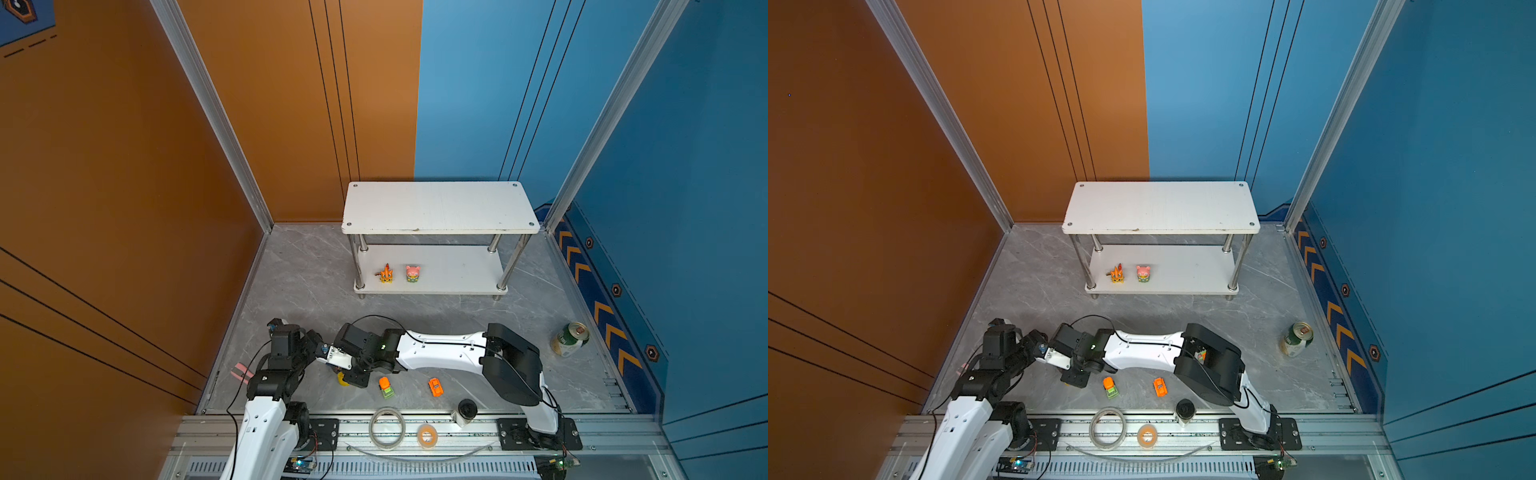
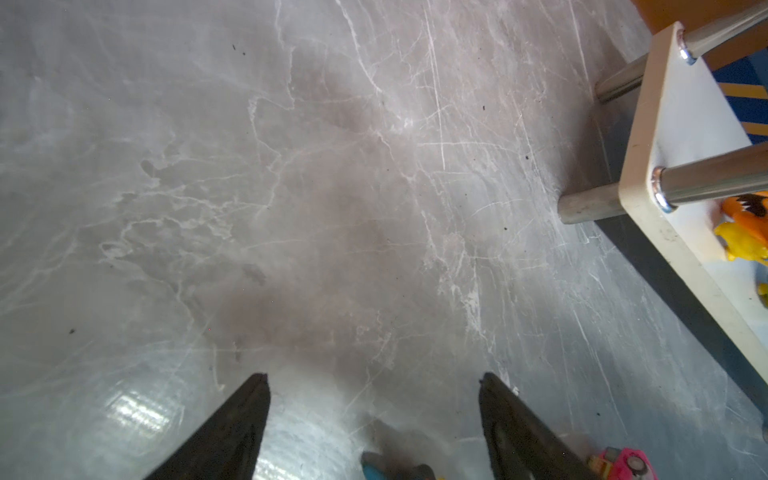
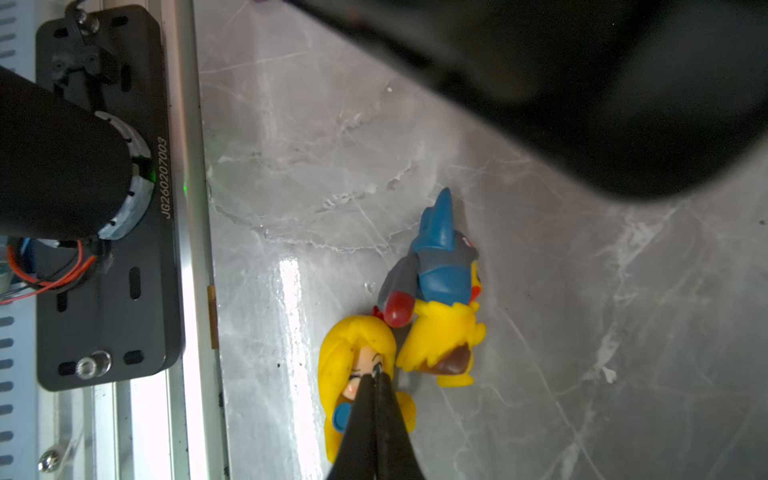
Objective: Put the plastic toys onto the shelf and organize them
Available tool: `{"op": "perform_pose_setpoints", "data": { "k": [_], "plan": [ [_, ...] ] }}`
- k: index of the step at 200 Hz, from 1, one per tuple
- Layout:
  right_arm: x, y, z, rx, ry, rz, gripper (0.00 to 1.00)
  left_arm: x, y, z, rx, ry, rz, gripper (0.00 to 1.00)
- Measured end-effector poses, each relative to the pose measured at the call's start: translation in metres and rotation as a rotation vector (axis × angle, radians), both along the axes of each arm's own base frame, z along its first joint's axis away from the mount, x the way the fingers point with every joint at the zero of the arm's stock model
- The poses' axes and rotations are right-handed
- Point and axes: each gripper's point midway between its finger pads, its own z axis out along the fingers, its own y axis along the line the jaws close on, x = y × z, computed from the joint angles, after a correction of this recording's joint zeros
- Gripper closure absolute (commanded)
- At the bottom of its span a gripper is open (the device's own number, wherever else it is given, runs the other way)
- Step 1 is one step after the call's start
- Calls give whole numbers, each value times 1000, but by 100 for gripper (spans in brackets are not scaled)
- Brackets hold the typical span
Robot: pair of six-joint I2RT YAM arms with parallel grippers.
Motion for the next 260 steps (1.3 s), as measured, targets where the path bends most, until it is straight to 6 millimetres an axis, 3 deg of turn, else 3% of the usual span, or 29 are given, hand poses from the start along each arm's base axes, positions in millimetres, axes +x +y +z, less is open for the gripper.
{"op": "perform_pose_setpoints", "data": {
  "k": [32, 73, 119, 135, 157, 171, 177, 198, 260],
  "plan": [
    [-19, -2, -10, -15, 48, 30, 100, 1, -1, -1, -6, 3, -3, 19],
    [-53, -3, -42, -62, 136, 69, 100, 4, -1, 1, -9, -10, -2, 17],
    [-52, -1, -41, -44, 149, 52, 100, 5, -2, -1, -15, -5, -6, 17],
    [-49, -4, -37, -41, 142, 50, 91, 5, -3, -1, -18, -4, -9, 17],
    [-43, -8, -19, -30, 87, 66, 54, 5, -3, -1, -20, -4, -9, 16],
    [-38, -8, -1, -7, 21, 89, 42, 5, -2, -1, -20, -4, -5, 15],
    [-36, -8, 5, 2, -7, 98, 40, 5, -1, -1, -20, -4, -2, 10],
    [-31, -7, 19, 11, -113, 151, 36, 5, 3, 1, -17, -3, 19, 9],
    [-34, -10, 11, -80, -337, 400, 38, 14, 32, 30, -18, -53, 156, 8]
  ]
}}
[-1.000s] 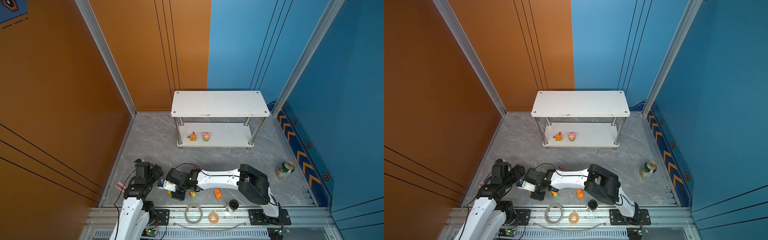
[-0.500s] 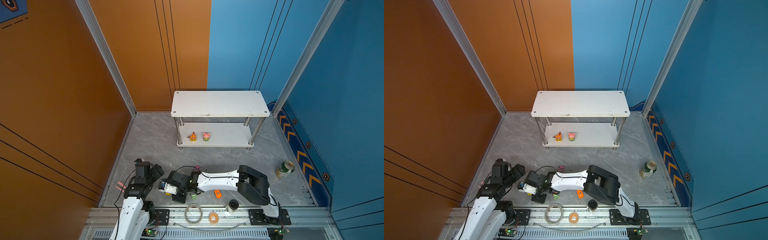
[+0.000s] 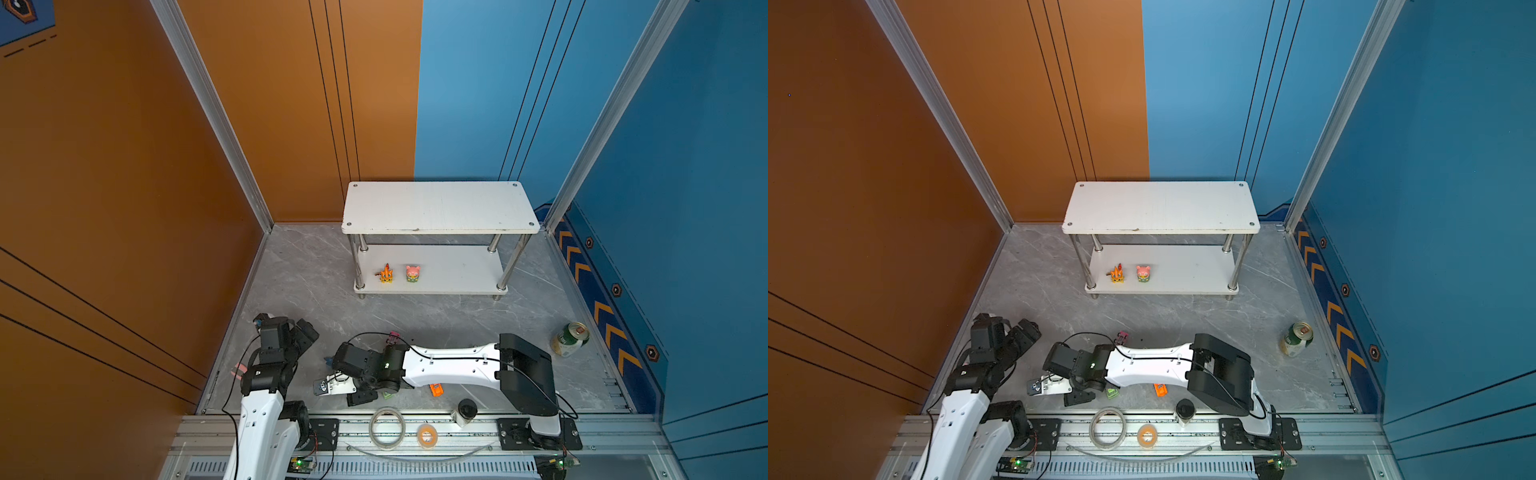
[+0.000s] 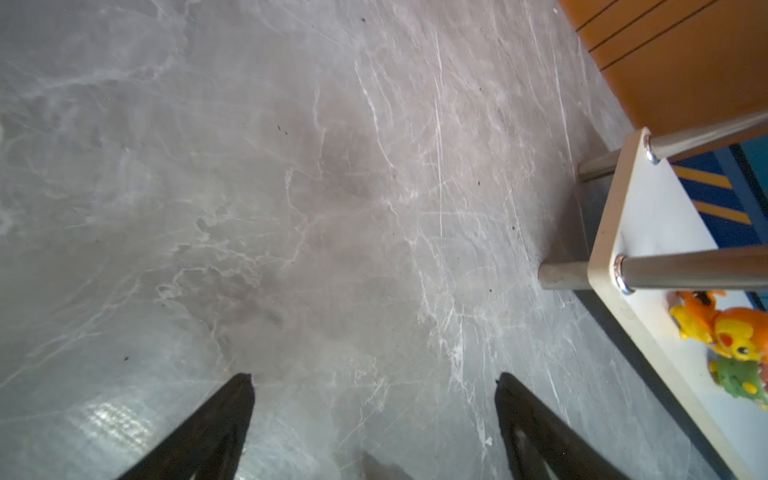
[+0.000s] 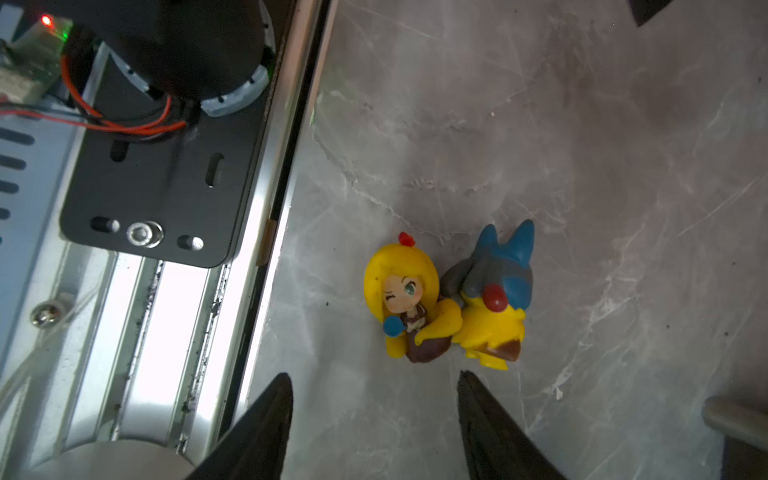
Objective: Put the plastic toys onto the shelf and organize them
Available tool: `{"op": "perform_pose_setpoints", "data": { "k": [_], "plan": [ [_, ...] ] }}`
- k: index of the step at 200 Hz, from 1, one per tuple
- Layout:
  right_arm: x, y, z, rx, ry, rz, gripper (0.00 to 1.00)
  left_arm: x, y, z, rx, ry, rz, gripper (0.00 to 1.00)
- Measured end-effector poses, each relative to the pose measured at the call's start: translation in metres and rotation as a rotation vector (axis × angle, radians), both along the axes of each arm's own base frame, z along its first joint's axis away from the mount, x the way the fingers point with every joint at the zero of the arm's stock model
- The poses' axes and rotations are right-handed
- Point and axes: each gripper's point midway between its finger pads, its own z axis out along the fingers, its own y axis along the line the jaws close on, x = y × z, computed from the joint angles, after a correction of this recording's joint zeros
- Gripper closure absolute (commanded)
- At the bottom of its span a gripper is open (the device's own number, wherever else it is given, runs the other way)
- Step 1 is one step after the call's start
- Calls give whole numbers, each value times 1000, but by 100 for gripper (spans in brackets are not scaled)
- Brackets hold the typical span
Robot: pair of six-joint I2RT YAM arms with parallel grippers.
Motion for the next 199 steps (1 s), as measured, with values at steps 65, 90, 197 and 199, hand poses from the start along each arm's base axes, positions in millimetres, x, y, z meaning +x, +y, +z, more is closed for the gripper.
{"op": "perform_pose_setpoints", "data": {
  "k": [65, 90, 197, 199],
  "plan": [
    [3, 20, -33, -76, -64, 117, 44, -1, 7, -2, -43, 5, 40, 8],
    [5, 27, -34, -74, -77, 136, 42, 0, 4, -2, -56, 2, 33, 8],
    [15, 40, -34, -62, -32, 149, 30, 3, 1, -1, -74, -12, 19, 8],
    [15, 41, -34, -61, -29, 147, 30, 3, 1, -1, -74, -11, 19, 8]
  ]
}}
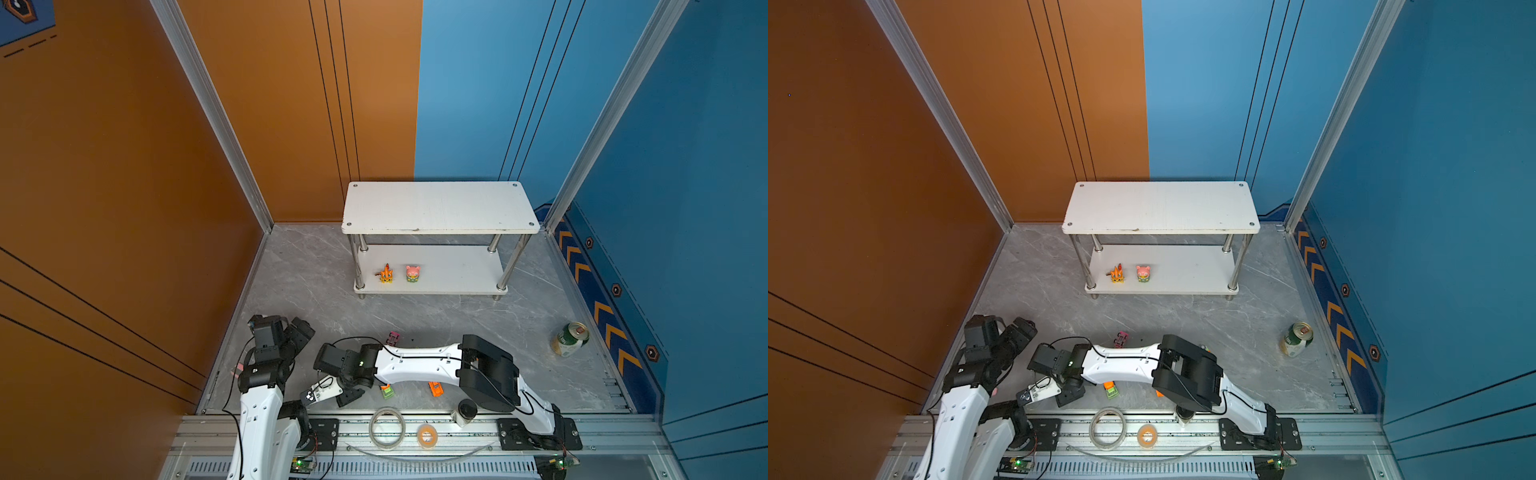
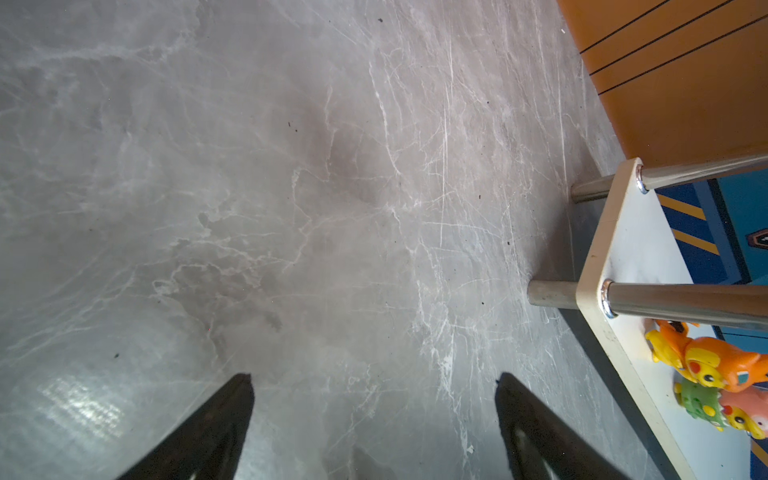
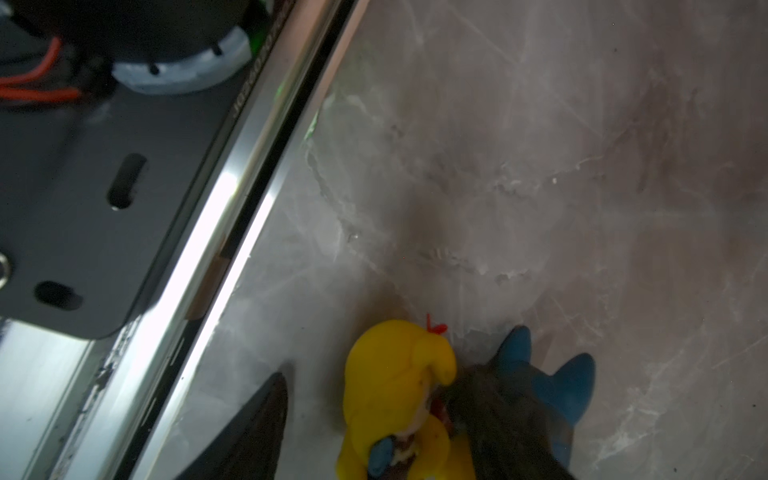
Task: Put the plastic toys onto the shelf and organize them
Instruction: 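Lift the yellow-haired figure with the right gripper toward the lower shelf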
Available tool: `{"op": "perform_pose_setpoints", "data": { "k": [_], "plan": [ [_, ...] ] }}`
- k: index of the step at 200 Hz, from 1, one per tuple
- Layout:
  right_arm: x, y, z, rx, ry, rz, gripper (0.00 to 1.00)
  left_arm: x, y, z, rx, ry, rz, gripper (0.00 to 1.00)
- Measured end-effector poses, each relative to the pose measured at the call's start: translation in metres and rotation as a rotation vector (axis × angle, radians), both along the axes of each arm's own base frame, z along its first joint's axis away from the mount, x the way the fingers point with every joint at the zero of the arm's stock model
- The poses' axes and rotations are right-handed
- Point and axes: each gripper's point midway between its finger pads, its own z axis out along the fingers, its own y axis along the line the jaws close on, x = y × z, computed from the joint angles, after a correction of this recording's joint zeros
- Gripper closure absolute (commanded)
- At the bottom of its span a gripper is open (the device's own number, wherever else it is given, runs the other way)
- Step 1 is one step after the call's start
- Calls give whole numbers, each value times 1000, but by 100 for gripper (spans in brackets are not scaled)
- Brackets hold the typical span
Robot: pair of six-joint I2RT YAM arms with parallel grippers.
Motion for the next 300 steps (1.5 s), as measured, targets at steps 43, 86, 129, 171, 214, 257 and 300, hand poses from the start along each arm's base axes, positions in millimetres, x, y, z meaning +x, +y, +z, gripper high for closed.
{"op": "perform_pose_setpoints", "data": {
  "k": [43, 86, 129, 171, 214, 257, 300],
  "plan": [
    [6, 10, 6, 26, 82, -34, 35, 1, -1, -2, -5, 5, -4, 8],
    [-4, 7, 1, -5, 151, -41, 42, 1, -1, -2, -7, 6, -5, 8],
    [-9, 0, -8, -42, 211, -64, 49, 1, -1, -2, -7, 6, -5, 8],
    [-10, -1, -7, -42, 259, -85, 68, 1, -1, -2, -7, 6, -5, 7],
    [-9, -2, -6, -42, 291, -115, 89, 1, -1, -2, -7, 6, -5, 8],
    [-2, -7, -4, -9, 324, -211, 95, 1, -1, -2, -7, 6, -6, 7],
    [34, -47, 19, 120, 300, -441, 100, 5, -1, 1, -7, -13, -9, 7]
  ]
}}
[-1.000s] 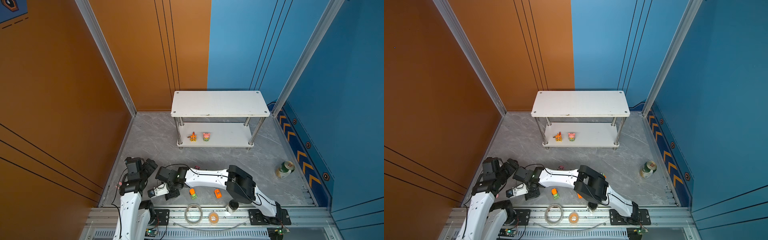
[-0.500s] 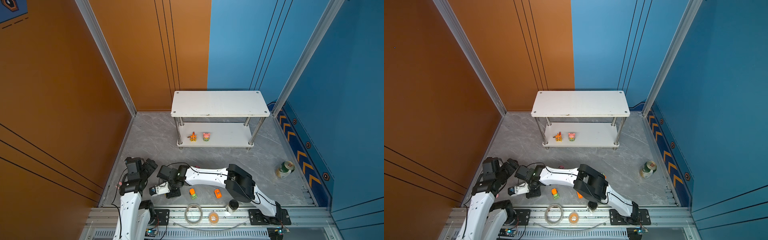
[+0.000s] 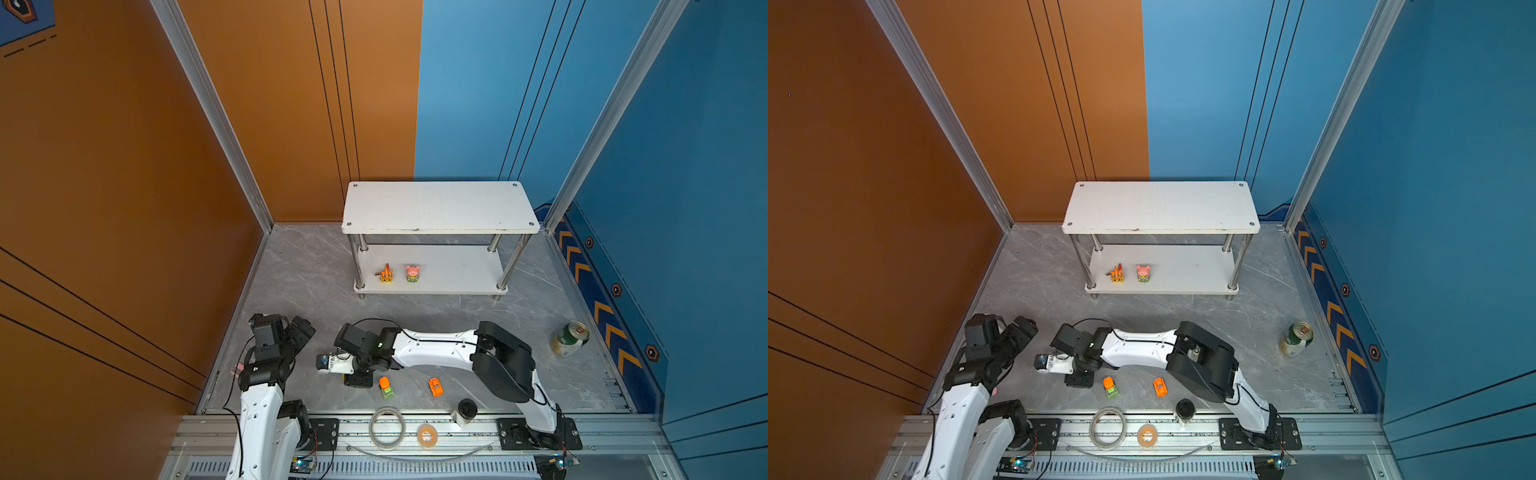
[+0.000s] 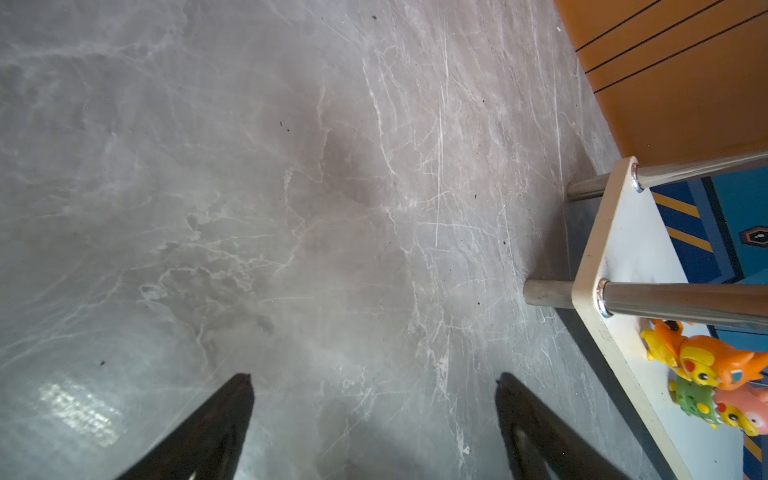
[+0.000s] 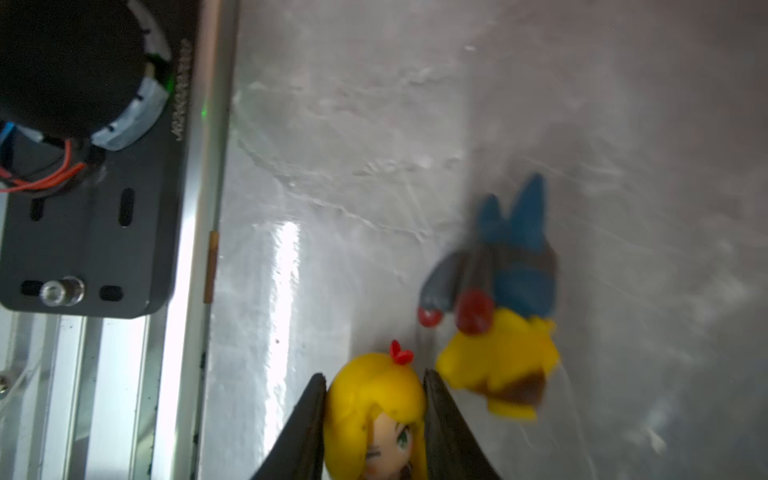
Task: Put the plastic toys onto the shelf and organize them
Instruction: 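Lift the yellow-haired figure with the right gripper toward the lower shelf, then lower the yellow-haired figure onto the lower shelf beside the pink figure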
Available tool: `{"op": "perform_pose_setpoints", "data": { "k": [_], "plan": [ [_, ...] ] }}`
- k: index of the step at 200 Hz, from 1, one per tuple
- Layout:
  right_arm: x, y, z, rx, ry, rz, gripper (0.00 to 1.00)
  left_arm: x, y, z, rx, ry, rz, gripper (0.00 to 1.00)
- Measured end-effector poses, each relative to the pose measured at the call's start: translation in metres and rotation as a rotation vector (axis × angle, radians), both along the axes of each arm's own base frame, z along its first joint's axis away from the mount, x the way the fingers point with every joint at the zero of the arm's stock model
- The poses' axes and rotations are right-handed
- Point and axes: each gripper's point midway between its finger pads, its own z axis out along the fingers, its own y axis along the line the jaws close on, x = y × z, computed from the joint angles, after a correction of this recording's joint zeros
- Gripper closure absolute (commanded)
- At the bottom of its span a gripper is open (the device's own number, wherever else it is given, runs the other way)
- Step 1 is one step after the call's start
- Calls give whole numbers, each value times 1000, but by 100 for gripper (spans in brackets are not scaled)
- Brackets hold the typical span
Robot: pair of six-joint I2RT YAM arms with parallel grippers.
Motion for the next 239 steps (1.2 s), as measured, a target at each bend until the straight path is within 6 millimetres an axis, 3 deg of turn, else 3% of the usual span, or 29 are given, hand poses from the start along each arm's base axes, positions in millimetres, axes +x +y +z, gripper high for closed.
{"op": "perform_pose_setpoints", "data": {
  "k": [50, 71, 100, 128, 168, 205, 239],
  "plan": [
    [101, -48, 97, 330, -219, -460, 100, 5, 0, 4, -1, -24, -5, 7],
    [147, -83, 115, 416, -280, -666, 100, 5, -1, 3, -4, -25, -8, 7],
    [193, -136, 114, 446, -385, -899, 100, 4, -1, 2, -4, -22, -8, 7],
    [217, -179, 106, 451, -440, -1061, 100, 4, -1, 1, -4, -22, -8, 7],
    [249, -237, 113, 507, -488, -1256, 100, 4, -1, 1, -4, -21, -8, 7],
    [269, -268, 119, 568, -503, -1352, 100, 4, -1, -2, -7, -10, -8, 7],
    [284, -272, 107, 589, -507, -1365, 100, 5, -1, -2, -6, -14, -8, 7]
  ]
}}
